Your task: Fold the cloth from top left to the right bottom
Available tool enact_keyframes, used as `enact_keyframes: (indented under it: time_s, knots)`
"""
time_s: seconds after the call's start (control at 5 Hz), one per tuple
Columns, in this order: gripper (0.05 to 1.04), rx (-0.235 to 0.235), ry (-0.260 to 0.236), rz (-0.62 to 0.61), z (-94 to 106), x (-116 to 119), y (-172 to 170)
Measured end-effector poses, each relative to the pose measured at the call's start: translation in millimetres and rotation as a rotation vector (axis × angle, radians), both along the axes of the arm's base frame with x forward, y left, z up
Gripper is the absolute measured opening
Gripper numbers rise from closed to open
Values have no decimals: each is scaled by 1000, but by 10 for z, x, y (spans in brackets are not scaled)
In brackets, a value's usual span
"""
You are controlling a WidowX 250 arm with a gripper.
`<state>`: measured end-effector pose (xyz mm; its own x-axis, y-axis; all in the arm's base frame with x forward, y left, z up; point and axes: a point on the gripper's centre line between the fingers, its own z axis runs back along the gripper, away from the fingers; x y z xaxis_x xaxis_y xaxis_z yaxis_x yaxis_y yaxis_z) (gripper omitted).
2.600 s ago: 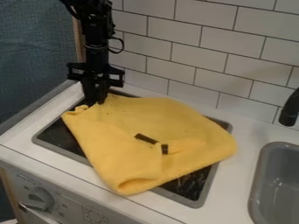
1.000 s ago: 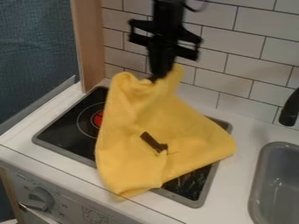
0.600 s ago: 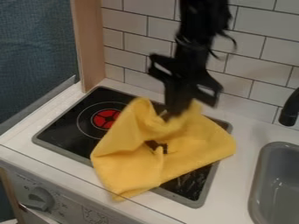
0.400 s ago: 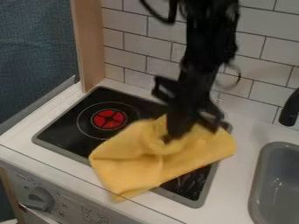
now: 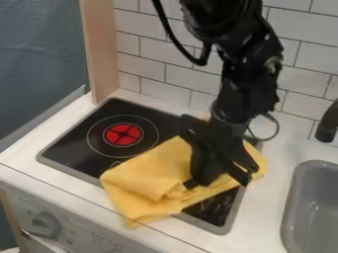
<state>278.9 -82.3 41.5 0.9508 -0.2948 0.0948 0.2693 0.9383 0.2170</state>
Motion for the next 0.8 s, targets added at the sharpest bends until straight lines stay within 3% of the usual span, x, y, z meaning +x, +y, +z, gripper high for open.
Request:
enact_keyframes:
  time_s: [0.2,0.4,0.6,0.8]
  knots:
    - [505,12,-8,77,3,-16,31]
    - [815,-19,-8,101,62,-29,36]
    - [1014,-6,-4,117,73,-39,60]
    - [1009,7,-23,151,156,-42,77]
